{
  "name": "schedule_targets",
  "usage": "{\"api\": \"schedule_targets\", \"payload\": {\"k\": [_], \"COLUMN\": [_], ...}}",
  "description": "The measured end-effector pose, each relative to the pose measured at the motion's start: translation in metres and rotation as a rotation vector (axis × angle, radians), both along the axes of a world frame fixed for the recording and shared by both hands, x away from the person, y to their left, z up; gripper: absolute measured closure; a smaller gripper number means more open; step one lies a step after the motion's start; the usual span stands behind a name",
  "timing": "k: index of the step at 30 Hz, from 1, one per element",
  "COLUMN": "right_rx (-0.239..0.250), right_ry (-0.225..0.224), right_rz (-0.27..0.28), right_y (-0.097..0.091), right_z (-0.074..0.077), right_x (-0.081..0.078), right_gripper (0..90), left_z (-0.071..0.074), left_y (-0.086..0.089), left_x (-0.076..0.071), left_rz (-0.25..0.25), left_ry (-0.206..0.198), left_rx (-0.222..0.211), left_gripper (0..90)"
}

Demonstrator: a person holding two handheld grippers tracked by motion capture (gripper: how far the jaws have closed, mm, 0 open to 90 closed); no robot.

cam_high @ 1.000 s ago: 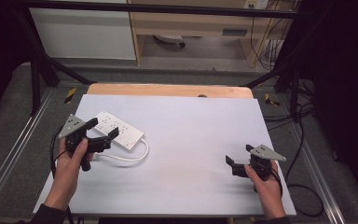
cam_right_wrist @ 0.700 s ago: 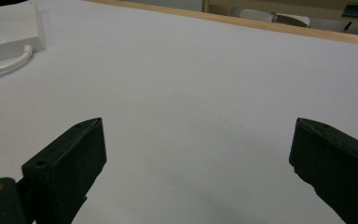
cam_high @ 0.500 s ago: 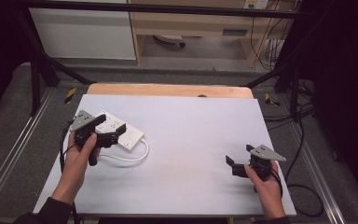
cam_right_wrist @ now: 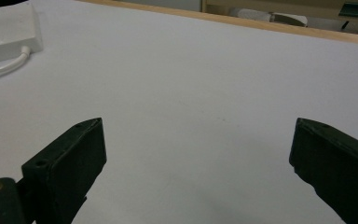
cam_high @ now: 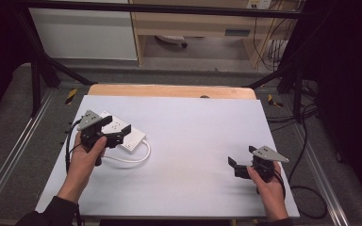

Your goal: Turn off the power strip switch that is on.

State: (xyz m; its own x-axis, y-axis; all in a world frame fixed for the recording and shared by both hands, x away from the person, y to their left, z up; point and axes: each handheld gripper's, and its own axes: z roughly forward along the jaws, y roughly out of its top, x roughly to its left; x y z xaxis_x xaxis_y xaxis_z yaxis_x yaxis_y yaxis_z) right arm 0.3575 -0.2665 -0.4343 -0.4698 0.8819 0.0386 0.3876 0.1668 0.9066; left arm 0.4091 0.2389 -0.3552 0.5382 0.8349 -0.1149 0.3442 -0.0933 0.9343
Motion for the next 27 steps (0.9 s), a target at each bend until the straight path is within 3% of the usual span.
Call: {"api": "schedule_targets", "payload": {"k": [11,19,27], "right_rx": [0.004,0.004,0.004], "right_ry": [0.003,0.006,0.007], "right_rz": [0.0,0.001,0.001], "right_y": [0.0,0.001,0.001], "right_z": [0.0,0.0,0.0], "right_x": [0.0,0.0,0.001], "right_gripper": [4.1,4.0,4.0], "left_z": [-0.006,-0.017,-0.024], "left_y": [0.005,0.009,0.01], "left_x": [0.007,0.015,0.017], "left_rz": [0.031,0.064,0.065], "left_ry": [0.022,0.073,0.086], "left_rx": [0.016,0.024,0.05], "left_gripper": [20.0,28.4,34.5]}}
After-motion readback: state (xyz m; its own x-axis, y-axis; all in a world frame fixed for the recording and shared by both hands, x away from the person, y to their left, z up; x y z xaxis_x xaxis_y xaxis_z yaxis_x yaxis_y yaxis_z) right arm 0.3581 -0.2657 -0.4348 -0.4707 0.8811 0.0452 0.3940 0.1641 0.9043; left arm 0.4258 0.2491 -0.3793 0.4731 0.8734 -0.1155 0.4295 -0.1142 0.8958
